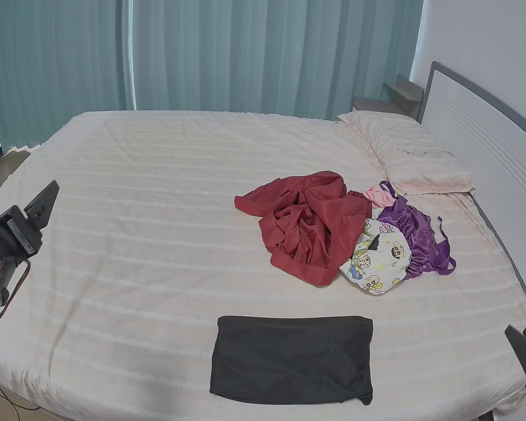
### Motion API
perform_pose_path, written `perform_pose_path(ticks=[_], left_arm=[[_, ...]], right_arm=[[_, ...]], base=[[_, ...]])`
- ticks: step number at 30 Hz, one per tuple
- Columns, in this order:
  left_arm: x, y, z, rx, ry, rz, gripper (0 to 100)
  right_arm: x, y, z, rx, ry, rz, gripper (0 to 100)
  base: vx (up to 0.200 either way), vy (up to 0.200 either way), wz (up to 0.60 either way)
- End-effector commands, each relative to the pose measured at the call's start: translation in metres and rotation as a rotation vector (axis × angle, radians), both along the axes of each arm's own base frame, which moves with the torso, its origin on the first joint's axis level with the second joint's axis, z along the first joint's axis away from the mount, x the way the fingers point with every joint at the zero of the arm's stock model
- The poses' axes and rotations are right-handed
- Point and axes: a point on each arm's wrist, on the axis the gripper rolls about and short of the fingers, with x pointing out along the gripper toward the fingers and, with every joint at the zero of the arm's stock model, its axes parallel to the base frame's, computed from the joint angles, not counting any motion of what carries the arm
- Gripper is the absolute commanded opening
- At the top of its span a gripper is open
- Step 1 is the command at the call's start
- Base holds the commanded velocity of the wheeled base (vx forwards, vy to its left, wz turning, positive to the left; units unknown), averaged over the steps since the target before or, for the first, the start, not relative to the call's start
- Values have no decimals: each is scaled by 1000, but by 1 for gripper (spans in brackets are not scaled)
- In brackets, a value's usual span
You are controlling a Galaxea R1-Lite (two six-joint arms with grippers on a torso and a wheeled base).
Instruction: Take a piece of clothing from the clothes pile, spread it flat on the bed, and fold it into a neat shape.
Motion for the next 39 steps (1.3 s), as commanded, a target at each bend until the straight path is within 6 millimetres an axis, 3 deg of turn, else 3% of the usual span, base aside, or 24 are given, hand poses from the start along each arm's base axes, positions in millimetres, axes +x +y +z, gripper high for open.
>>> perform_pose_path(ticks=[1,6,21,27,30,34,38,39], left_arm=[[-66,36,-28,47,6,177,100],[-94,54,-37,46,2,322,100],[-139,69,-71,132,-38,501,100],[-157,67,-77,197,-42,722,100],[-166,63,-83,257,-84,672,100],[-163,62,-90,247,-44,599,100],[-159,60,-99,280,23,421,100],[-157,58,-103,298,46,300,100]], right_arm=[[-81,-6,-45,-54,-118,7,100],[-87,-4,-72,-160,-92,-67,100],[-85,-6,-75,-324,-114,-150,100],[-85,-8,-75,-375,-106,-216,100],[-85,-8,-75,-370,-106,-213,100],[-85,-8,-74,-367,-110,-200,100],[-84,-7,-75,-373,-108,-198,100],[-84,-8,-75,-367,-110,-200,100]], base=[[0,0,0],[0,0,0],[0,0,0],[0,0,0],[0,0,0],[0,0,0],[0,0,0],[0,0,0]])
